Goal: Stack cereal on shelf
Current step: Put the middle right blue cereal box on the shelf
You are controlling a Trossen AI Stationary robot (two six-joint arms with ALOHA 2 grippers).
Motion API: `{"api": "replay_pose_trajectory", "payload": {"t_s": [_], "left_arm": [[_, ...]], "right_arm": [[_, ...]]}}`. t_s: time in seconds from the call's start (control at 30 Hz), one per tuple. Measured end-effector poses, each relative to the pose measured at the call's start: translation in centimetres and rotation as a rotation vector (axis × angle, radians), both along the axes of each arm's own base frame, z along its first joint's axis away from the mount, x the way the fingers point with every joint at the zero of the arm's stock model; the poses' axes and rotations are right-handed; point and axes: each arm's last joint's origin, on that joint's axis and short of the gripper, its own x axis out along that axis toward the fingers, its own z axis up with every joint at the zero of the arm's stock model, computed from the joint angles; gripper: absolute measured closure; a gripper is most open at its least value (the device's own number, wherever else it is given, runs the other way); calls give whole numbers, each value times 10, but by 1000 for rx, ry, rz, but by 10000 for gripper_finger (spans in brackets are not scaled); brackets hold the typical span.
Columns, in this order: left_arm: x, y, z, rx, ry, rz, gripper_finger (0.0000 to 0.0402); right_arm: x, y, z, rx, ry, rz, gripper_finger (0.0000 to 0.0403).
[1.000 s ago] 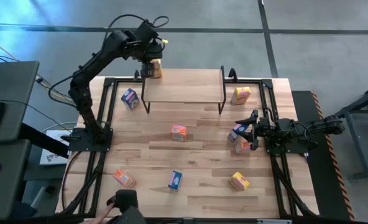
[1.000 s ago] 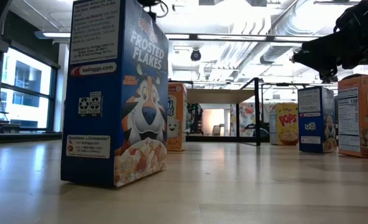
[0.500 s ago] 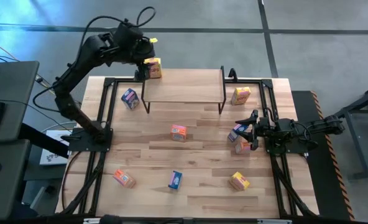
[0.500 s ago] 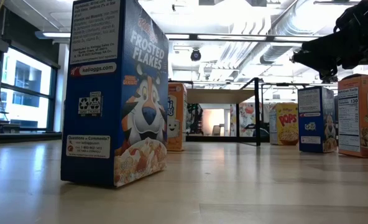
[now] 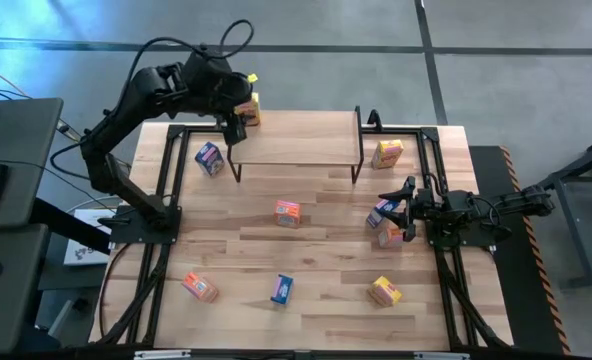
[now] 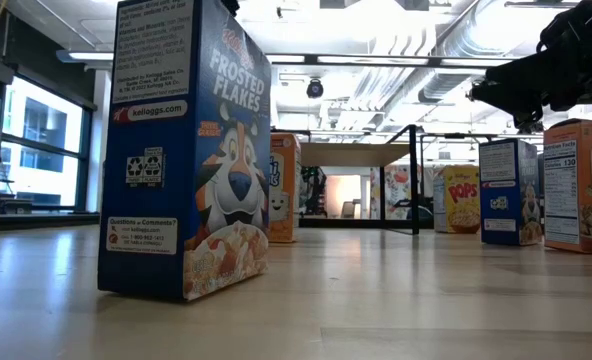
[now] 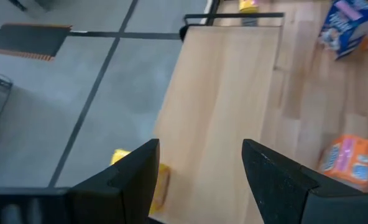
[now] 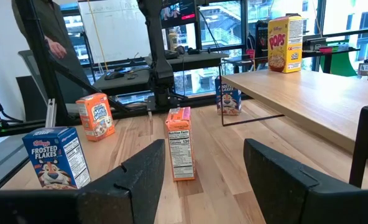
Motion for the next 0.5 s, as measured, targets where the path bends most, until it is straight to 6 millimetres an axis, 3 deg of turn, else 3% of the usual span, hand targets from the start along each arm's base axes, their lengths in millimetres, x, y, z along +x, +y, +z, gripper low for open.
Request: {"api": "replay_pose_trajectory", "payload": {"t_s": [0.5], "left_arm": [[17, -43, 0, -89, -50, -79, 181]], "right_arm": [[0, 0, 0, 1, -4, 0, 192]]}}
